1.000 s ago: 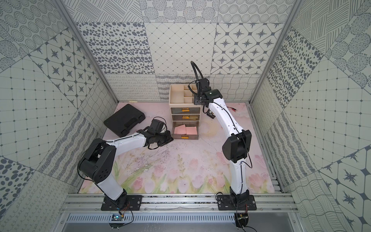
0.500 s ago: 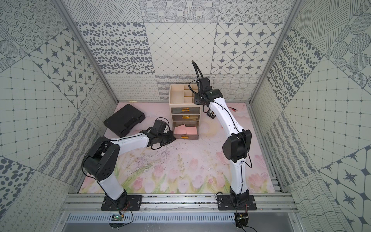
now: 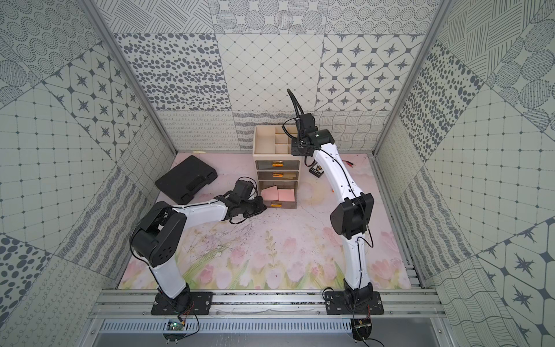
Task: Please put the sticky notes in the drawer by color
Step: Close the drawer in the storage box.
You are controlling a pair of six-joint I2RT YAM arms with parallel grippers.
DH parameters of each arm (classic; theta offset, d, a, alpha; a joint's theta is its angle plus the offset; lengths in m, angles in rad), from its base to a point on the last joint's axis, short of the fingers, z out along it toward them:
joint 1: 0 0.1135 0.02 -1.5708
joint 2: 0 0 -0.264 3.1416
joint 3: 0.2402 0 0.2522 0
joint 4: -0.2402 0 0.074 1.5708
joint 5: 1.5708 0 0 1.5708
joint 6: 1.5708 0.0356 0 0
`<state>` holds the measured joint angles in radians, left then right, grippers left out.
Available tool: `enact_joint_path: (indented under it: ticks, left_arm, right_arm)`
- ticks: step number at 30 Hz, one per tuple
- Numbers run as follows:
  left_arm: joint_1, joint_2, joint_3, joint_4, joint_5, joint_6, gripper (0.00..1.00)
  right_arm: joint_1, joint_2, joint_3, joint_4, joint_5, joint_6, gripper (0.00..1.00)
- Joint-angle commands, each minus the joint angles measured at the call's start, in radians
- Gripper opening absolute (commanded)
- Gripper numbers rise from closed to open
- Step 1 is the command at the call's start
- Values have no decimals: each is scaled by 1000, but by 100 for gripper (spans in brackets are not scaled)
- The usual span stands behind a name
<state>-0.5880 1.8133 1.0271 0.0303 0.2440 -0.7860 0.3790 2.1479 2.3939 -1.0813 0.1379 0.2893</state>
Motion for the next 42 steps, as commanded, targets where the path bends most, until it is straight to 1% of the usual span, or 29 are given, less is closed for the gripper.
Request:
enact_joint_path:
  ticks: [1,10,13,20,22,25,30,33,36,42]
  left_arm:
    - [-3,32,34,75,-32,66,0]
    - [-19,85,105,149,-32,56,0]
    - [-28,109,141,163,-12,56,0]
    - [-71,167,186,198,12,27,0]
    - [-85,174,177,203,11,3,0]
    - [-104,164,120,255,-1,-29,0]
    - [-110,126,55,321,-1,-68,0]
    - [-117,85,25,318,-17,-76,0]
    - [-130,52,16,265,-61,-63,0]
    - [-162,45,-2,250,-58,-60,0]
  right_arm:
    - [-6,8,34,-60,-41,19,0]
    - [-5,46,113,-122,-87,14,0]
    - [-6,57,139,-136,-96,13,0]
    - [-1,63,159,-160,-110,14,0]
    - [2,60,158,-163,-107,14,0]
    - [5,57,157,-163,-104,14,0]
    - [6,57,155,-167,-99,20,0]
    - [6,55,154,-168,-93,23,0]
    - [6,52,154,-168,-86,23,0]
    - [7,51,146,-170,-86,25,0]
